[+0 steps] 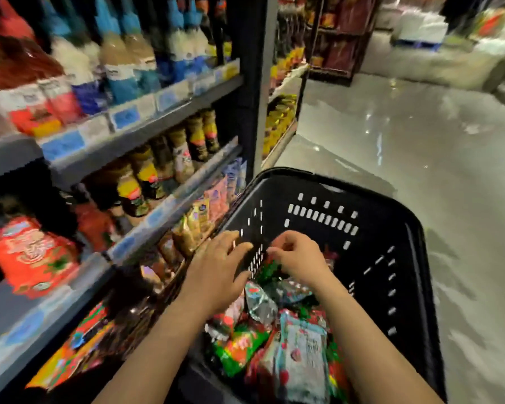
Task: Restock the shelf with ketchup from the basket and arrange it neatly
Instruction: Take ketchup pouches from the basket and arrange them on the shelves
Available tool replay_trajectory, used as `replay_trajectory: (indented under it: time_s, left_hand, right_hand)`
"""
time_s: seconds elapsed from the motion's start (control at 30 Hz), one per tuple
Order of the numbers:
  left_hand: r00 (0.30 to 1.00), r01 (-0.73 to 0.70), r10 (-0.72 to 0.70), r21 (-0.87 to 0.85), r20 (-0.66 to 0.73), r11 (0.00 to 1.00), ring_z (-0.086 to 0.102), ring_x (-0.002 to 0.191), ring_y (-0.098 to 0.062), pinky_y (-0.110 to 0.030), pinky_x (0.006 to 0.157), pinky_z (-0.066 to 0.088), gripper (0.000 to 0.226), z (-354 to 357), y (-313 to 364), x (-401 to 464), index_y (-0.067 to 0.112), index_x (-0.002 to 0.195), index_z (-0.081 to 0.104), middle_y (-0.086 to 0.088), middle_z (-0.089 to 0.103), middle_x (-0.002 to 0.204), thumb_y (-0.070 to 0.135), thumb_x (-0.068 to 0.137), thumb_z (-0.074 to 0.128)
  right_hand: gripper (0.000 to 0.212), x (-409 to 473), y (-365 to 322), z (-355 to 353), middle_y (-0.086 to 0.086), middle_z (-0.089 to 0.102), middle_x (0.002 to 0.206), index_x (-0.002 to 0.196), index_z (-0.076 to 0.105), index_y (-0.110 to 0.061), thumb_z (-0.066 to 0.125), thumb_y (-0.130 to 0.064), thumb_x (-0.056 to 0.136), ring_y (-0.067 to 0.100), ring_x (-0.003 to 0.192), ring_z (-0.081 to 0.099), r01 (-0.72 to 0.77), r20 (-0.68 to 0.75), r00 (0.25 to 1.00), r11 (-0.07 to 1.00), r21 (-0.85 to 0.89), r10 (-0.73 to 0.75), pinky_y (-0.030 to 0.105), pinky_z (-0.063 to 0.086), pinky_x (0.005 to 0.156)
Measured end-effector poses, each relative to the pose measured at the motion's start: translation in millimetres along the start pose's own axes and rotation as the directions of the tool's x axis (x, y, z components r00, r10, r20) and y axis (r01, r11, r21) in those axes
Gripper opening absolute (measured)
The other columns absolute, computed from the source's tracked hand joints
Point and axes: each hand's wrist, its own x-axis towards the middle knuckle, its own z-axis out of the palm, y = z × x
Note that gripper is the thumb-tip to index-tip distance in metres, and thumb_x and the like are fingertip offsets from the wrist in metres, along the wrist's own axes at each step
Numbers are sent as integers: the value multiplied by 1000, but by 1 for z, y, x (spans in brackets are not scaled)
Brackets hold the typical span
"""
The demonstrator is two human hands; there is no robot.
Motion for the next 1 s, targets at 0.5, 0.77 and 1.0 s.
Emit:
replay_trajectory:
  time_s: [0.5,0.77,1.0]
  left_hand:
    - [990,131,-118,207,-73,969,40,134,-38,-45,107,27,58,41,5,20,11,126,60,-21,41,146,45,84,40]
    - [988,153,-137,287,-73,946,34,138,-37,-48,109,28,55,43,6,18,12,126,60,-21,35,150,44,84,48]
    - [987,160,-142,300,-81,941,33,139,-36,-45,110,23,54,43,7,18,12,124,61,-21,35,150,42,81,50]
  right_hand:
    - [79,96,205,54,15,20,155,149,19,-6,65,-24,87,33,142,21,-539,-303,794,841,49,527,37,24,111]
    - [72,117,230,57,27,45,135,143,29,-5,69,-13,83,38,125,44,-419,-454,744,871,256,491,34,35,100]
    - [32,115,227,56,14,52,122,104,65,-10,71,-31,81,34,110,54,-270,-373,905,954,-129,206,45,45,93]
